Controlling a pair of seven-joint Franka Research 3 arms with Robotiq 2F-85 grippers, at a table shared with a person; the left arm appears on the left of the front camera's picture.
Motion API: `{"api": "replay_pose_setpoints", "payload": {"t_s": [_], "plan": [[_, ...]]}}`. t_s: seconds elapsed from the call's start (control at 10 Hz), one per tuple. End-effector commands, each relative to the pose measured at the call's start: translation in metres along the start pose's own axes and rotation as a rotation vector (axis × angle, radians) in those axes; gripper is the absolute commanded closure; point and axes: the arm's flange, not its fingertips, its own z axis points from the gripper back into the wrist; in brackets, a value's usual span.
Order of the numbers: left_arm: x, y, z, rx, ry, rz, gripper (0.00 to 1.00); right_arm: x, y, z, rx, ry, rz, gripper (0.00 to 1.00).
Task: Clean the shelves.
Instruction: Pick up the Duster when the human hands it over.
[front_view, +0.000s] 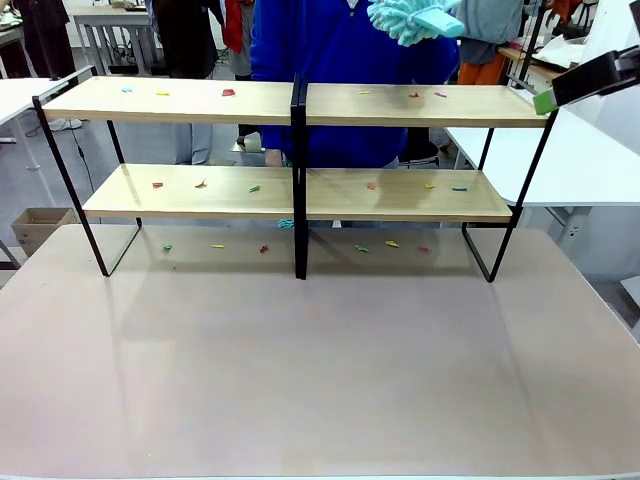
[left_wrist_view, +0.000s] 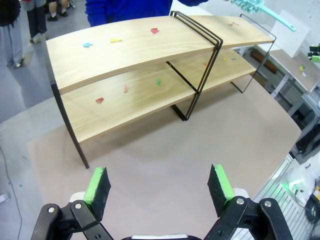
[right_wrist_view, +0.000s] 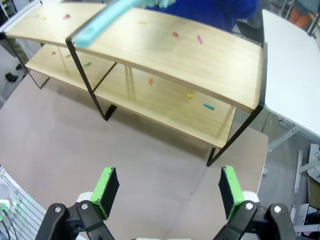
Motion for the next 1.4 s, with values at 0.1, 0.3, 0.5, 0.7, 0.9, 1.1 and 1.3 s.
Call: {"api": "replay_pose_setpoints", "payload": {"t_s": [0.1, 0.3, 0.5, 0.7, 0.9, 1.1, 1.3], "plan": [[0.0, 0.0, 0.0, -0.002, -0.003, 0.003, 0.0, 0.004, 0.0, 0.003, 0.036, -0.061, -0.014, 0.0], [0.0, 0.0, 0.0, -0.002, -0.003, 0.003, 0.0, 0.004, 0.0, 0.004, 0.011, -0.034, -0.002, 0.0], [0.0, 0.0, 0.0, -0.002, -0.003, 0.003, 0.0, 0.004, 0.0, 0.004, 0.011, -0.034, -0.002, 0.0], [0.0, 0.0, 0.0, -0.002, -0.003, 0.003, 0.0, 0.004, 0.0, 0.004, 0.011, -0.034, -0.002, 0.0], [0.0, 0.0, 0.0, -0.002, -0.003, 0.003, 0.0, 0.004, 0.0, 0.004, 0.011, -0.034, -0.002, 0.0], [0.0, 0.0, 0.0, -0.002, -0.003, 0.003, 0.0, 0.004, 0.0, 0.004, 0.011, -0.034, -0.002, 0.0], [0.0, 0.0, 0.0, -0.002, -0.003, 0.003, 0.0, 0.039, -0.021, -0.01, 0.092, 0.033, -0.24, 0.0]]}}
